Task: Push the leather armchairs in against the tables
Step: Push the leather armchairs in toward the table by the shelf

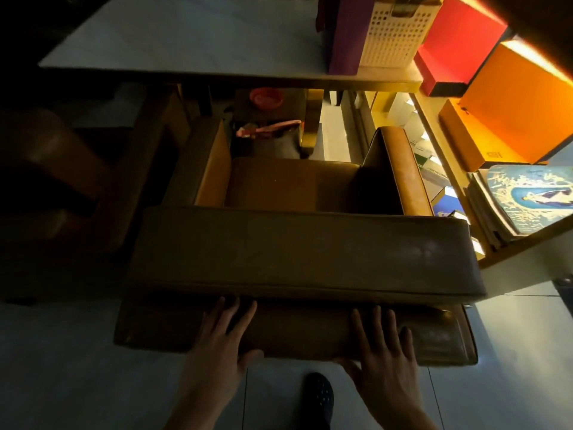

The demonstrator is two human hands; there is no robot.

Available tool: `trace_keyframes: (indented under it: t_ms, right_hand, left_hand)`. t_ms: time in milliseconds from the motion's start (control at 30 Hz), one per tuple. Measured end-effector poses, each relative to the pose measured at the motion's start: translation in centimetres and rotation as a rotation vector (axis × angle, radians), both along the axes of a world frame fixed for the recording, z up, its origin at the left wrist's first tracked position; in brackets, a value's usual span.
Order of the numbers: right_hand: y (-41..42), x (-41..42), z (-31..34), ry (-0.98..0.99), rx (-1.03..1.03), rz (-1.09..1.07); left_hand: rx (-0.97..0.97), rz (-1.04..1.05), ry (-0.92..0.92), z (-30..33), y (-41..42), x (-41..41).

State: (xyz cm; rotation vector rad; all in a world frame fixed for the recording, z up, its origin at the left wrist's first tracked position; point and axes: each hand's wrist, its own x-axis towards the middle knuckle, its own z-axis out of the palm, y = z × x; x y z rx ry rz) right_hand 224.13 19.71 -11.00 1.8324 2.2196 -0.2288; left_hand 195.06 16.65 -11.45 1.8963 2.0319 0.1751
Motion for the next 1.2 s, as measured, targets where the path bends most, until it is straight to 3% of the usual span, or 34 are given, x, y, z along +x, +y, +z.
trace_keyframes:
  t_ms: [200, 700, 1200]
  right_hand:
    - [2.7, 0.0, -0.6, 0.038, -0.007, 0.007]
    - [19.1, -0.8, -1.2, 0.076, 0.042, 0.005]
    - [23.6, -2.3, -1.5, 0.103, 0.126, 0.026]
  left_hand:
    - [0.025, -0.001, 0.043, -0.5, 2.6, -0.3]
    - [0.048, 0.031, 0.078, -0.9, 18.4, -0.9]
    - [0.054, 0.059, 0.087, -0.4, 22.9, -2.0]
